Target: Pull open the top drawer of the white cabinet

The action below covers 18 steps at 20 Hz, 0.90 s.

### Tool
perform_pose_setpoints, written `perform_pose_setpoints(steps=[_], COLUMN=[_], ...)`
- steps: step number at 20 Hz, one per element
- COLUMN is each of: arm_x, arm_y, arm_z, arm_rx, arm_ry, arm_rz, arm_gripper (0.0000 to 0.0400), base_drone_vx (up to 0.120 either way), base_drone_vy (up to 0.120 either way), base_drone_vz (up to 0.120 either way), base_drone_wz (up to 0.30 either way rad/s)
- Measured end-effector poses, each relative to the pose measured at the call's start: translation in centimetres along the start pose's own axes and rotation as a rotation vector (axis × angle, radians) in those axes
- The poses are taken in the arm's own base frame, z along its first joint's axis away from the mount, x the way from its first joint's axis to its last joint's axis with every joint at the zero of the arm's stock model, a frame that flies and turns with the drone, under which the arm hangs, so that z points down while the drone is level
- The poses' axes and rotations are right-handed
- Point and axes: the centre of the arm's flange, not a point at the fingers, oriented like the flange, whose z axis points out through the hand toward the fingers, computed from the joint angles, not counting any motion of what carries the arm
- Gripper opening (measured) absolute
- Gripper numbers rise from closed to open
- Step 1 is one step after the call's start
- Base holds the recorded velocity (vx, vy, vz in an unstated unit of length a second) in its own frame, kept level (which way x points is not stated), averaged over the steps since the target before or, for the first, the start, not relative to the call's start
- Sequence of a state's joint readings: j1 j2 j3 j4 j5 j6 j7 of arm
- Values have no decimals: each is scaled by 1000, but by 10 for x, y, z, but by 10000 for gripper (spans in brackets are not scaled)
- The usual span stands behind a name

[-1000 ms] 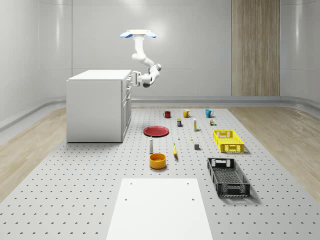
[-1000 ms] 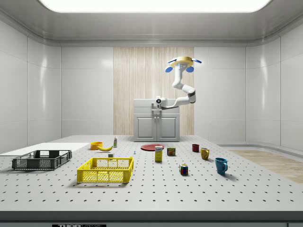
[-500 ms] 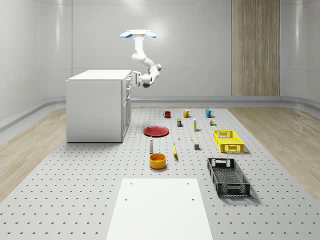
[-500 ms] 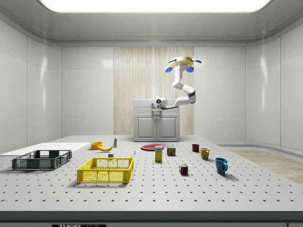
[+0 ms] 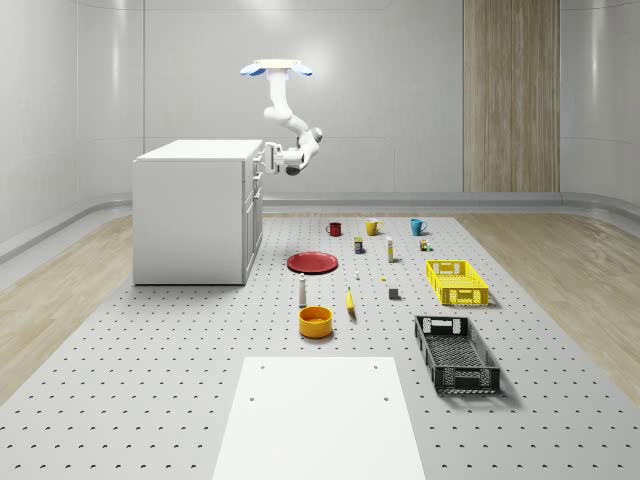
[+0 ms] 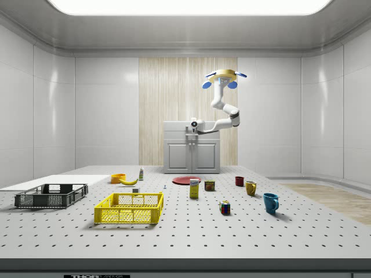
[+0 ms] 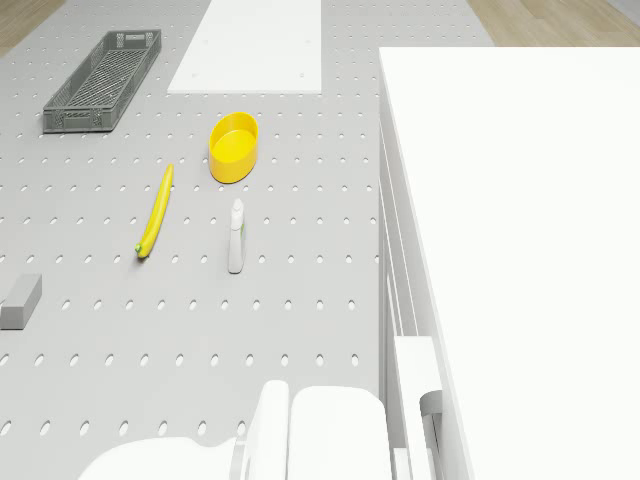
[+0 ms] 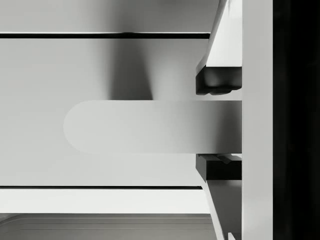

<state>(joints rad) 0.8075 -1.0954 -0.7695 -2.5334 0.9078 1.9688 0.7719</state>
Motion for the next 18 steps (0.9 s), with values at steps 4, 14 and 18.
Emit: perform_pose_setpoints(steps=[4,14,18], arm_x=[0,1,0], arm_y=[0,0,0], arm_z=[0,-1,-11], arm_rx=[0,0,-1], arm_ry=[0,0,1], arm_rz=[1,-18,-8], arm_gripper=[124,116,119], base_drone_vx=[0,0,0], base_drone_vy=[0,0,0], base_drone_vz=[0,0,0], base_drone_wz=[0,0,0])
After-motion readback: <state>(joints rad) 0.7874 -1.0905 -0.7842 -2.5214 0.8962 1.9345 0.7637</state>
